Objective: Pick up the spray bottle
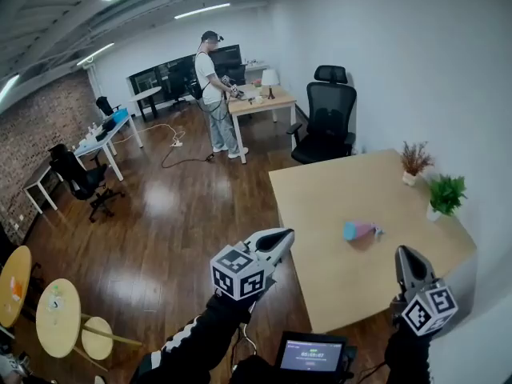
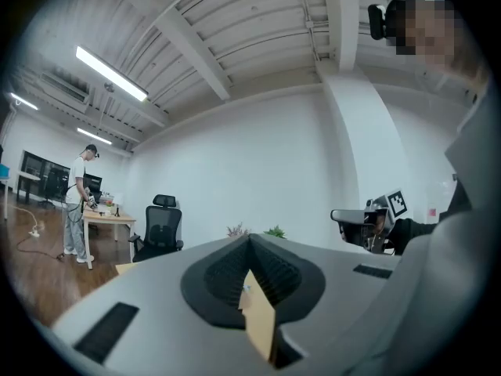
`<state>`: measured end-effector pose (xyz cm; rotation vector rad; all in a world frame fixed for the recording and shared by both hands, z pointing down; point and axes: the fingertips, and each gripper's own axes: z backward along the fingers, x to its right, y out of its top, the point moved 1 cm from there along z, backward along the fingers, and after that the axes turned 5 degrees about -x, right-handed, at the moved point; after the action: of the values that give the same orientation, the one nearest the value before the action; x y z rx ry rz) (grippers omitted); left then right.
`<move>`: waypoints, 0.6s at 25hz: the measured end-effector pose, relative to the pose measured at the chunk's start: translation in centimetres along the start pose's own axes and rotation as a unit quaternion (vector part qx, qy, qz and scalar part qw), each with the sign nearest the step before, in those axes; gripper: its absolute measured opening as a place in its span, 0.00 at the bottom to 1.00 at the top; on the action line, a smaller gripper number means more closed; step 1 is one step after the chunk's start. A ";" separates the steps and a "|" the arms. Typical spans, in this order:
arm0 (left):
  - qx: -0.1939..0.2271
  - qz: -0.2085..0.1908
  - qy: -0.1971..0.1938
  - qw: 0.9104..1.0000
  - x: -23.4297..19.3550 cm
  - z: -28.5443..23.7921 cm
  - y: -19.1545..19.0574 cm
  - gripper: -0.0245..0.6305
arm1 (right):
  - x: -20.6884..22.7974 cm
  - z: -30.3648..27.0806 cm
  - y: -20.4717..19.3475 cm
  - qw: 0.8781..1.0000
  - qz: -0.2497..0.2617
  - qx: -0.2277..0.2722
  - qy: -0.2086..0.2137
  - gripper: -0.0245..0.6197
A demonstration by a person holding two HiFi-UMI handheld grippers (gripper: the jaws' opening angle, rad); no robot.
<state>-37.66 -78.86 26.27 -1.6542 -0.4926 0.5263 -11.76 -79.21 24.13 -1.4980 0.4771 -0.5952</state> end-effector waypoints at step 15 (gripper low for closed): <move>-0.017 -0.050 -0.135 0.989 -47.4 -21.8 -1.6 0.04 | 6.0 -47.4 -9.3 0.989 0.000 -0.042 -0.144 0.05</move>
<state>-62.83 -123.96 33.67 -1.5886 -0.7833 0.6735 -37.81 -119.52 32.47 -1.6339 0.2800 -0.3525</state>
